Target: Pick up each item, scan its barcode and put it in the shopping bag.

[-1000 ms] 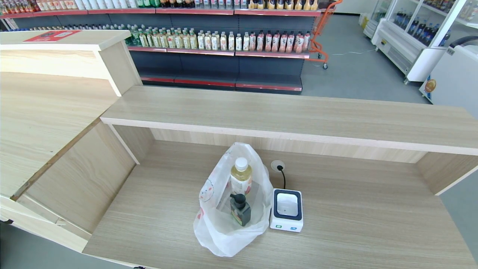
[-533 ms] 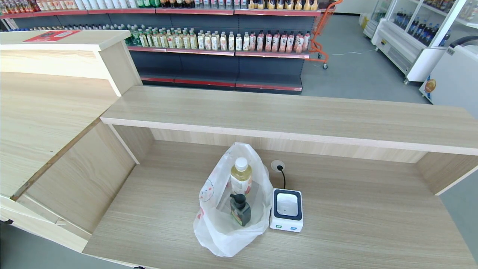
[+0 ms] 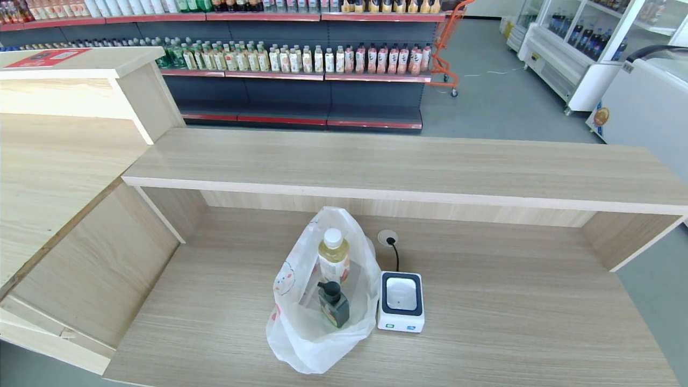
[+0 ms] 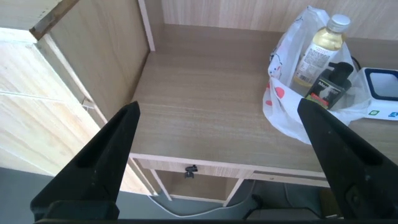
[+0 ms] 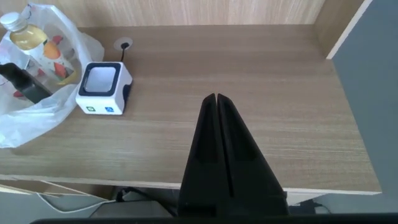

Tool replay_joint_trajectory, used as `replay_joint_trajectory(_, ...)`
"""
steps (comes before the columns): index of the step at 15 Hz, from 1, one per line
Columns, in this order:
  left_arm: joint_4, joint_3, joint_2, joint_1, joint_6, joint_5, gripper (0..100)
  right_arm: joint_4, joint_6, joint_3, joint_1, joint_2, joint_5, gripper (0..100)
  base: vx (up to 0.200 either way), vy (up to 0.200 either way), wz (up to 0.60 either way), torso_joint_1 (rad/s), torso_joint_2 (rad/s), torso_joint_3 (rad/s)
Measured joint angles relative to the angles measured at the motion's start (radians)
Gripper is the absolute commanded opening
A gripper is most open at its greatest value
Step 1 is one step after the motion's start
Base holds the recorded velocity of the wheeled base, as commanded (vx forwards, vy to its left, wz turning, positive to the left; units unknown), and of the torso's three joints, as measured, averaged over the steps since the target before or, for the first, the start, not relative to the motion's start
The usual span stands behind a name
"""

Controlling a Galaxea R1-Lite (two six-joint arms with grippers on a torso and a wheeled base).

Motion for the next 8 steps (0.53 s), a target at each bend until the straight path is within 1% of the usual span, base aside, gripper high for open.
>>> replay_joint_trajectory(8,0.0,0.0,0.0,0.001,0.0,0.001,100,0.0,0.0,0.0,0.0,0.001,0.0,0,0.0,0.0,0.0,0.0,0.0,0.0)
